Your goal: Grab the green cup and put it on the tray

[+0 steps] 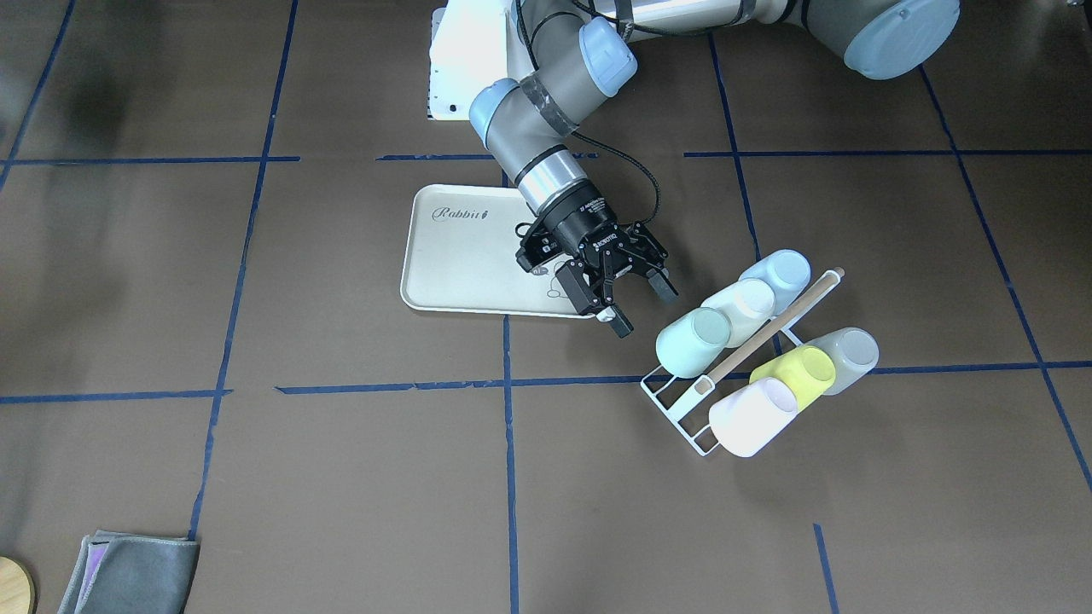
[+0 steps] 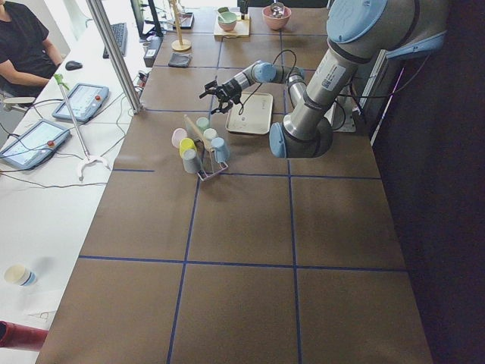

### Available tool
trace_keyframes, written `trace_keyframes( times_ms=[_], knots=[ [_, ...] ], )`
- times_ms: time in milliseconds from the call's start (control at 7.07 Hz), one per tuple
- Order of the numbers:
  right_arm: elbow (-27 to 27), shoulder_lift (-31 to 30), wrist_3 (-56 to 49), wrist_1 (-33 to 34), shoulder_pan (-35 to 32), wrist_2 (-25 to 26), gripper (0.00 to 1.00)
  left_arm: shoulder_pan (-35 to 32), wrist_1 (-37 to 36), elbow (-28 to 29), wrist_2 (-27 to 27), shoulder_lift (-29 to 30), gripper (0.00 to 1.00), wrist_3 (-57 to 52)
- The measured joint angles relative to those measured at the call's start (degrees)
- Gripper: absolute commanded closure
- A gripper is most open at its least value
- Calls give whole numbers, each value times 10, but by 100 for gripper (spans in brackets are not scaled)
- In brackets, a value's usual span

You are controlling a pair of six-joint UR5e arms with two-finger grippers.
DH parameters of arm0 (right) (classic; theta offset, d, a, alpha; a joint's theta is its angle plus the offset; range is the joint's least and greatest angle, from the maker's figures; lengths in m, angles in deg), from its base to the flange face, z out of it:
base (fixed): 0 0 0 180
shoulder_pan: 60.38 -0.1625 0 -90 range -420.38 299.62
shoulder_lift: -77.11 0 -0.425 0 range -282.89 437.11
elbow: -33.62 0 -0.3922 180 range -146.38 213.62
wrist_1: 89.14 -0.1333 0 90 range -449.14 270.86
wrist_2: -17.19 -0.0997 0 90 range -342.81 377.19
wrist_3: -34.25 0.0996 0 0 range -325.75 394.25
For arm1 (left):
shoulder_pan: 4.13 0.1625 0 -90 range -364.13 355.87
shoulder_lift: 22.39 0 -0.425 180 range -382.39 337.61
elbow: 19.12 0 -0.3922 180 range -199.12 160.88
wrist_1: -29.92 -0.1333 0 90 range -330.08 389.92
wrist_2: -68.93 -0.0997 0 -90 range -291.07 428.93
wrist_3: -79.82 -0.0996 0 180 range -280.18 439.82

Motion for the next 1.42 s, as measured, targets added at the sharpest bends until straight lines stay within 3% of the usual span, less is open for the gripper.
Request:
trace_keyframes(
  times_ms=[566, 1415],
  knots=[
    [5, -3, 1, 0, -2, -6, 0, 0, -15, 10, 46, 1, 0, -6],
    [10, -4, 0, 0, -6, -6, 0, -1, -20, 41, 66, 4, 0, -2]
  ],
)
